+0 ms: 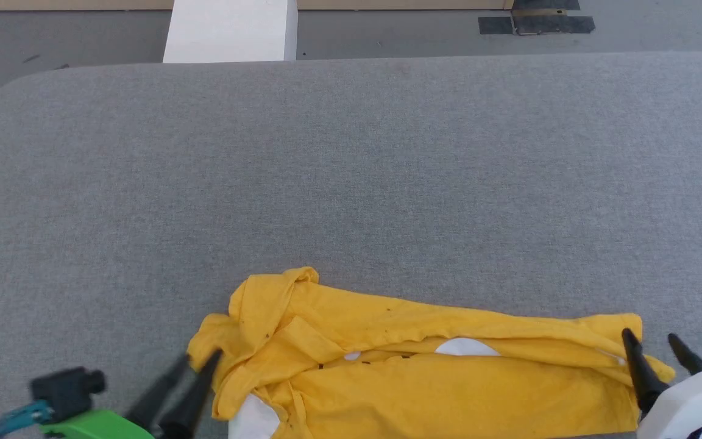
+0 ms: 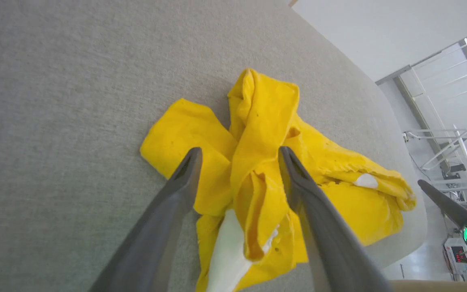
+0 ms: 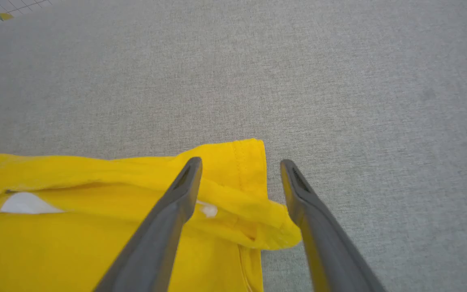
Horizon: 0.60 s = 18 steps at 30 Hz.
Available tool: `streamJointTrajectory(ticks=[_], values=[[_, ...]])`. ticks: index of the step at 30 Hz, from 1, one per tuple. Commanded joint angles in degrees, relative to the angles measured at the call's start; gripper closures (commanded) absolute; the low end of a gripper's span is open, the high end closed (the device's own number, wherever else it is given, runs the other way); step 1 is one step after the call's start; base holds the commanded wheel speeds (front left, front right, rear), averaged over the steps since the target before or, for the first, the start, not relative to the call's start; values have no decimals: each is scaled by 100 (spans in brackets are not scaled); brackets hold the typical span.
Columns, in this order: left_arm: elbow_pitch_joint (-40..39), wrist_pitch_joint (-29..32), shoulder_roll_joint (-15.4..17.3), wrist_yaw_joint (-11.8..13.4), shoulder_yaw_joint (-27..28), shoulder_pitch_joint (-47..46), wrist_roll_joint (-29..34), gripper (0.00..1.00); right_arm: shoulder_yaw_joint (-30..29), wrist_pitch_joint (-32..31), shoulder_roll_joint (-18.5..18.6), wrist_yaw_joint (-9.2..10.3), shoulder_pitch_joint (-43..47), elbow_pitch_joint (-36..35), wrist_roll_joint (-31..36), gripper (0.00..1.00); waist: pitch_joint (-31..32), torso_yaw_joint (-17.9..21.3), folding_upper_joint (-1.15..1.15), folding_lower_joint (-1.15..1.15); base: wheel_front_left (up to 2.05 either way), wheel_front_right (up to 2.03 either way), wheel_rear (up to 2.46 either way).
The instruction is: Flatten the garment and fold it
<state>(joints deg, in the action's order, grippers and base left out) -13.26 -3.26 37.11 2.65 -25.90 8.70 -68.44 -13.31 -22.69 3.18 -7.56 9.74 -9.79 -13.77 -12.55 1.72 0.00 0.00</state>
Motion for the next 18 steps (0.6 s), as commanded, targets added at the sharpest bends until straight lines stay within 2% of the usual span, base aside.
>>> streamJointTrajectory(ticks=[1, 5, 8, 10, 13, 18], values=[[-72, -268, -38, 93, 170, -111, 181, 0, -53, -17, 6, 8, -59, -123, -44, 0, 25, -15, 0, 0, 0, 0, 0], [-254, -991, -165, 455, 653, -118, 752, 0, -286, -69, 10, 8, 9, -324, -52, 0, 58, -55, 0, 0, 0, 0, 0], [-336, -1143, -334, 715, 1014, -94, 1362, 0, -376, -140, 5, 8, 97, -325, 31, 0, 65, -98, 0, 0, 0, 0, 0], [-413, -1167, -570, 834, 1317, -72, 1861, 0, -408, -230, -2, 8, 156, -257, 25, 0, 58, -128, 0, 0, 0, 0, 0], [-530, -1171, -1044, 807, 1799, 1, 2487, 0, -419, -316, -10, 8, 209, -134, 2, 0, 42, -170, 0, 0, 0, 0, 0], [-411, -1173, -1596, 489, 2099, 201, 3234, 0, -419, -369, -18, 8, 243, 175, -14, 0, 47, -236, 0, 0, 0, 0, 0]])
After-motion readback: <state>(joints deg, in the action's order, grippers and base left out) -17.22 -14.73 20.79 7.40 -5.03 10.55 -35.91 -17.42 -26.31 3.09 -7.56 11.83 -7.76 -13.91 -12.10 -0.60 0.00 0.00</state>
